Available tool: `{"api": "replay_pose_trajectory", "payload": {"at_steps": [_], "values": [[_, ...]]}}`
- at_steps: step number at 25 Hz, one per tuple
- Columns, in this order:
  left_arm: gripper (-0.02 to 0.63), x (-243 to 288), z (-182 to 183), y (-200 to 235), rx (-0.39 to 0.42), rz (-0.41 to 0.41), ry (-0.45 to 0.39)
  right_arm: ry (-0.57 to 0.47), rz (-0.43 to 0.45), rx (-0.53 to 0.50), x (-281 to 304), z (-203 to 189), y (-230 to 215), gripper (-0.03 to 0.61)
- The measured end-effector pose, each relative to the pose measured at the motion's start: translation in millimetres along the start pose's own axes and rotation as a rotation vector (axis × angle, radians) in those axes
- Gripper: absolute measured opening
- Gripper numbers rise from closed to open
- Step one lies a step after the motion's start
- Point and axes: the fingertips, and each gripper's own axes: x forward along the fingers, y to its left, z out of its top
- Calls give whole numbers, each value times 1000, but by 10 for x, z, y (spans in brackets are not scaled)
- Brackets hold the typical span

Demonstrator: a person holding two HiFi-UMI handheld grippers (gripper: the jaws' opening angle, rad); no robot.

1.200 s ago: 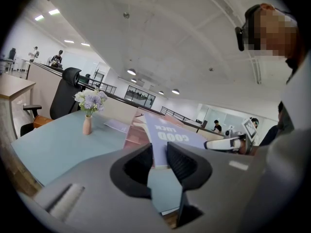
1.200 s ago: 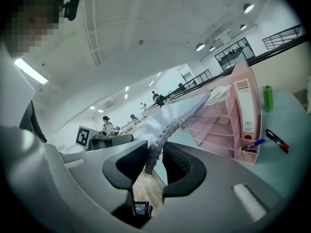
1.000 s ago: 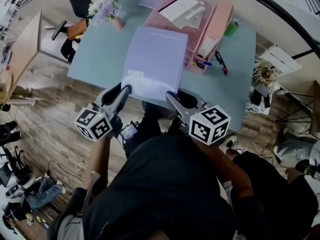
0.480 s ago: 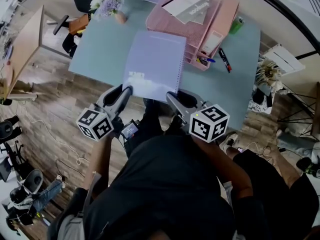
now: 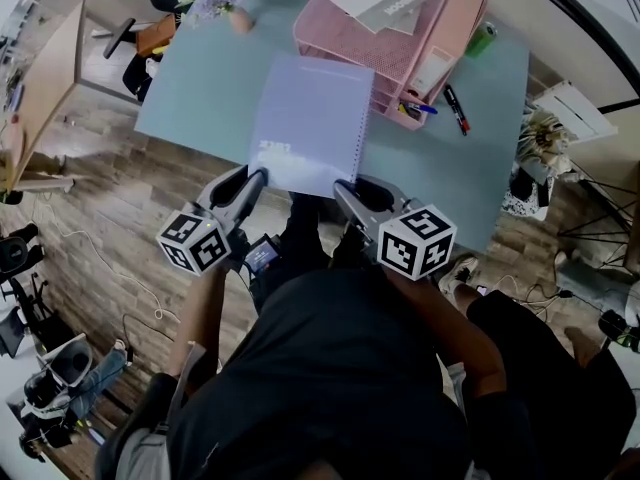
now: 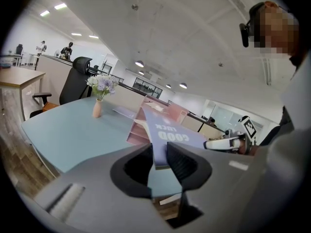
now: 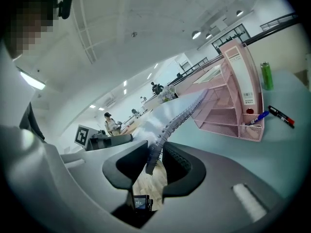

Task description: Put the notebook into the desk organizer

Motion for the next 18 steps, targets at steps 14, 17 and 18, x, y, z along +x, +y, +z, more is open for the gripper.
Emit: {"api": "replay_pose_trajectory", "payload": {"at_steps": [14, 17, 18], "values": [[155, 43, -242, 138, -31, 1, 55, 28, -8, 41, 103, -224, -93, 95], [155, 75, -281, 164, -39, -1, 68, 32, -14, 46, 121, -250, -127, 95], [155, 88, -292, 172, -41, -2, 72, 33, -16, 48, 128, -257, -140, 95]]}}
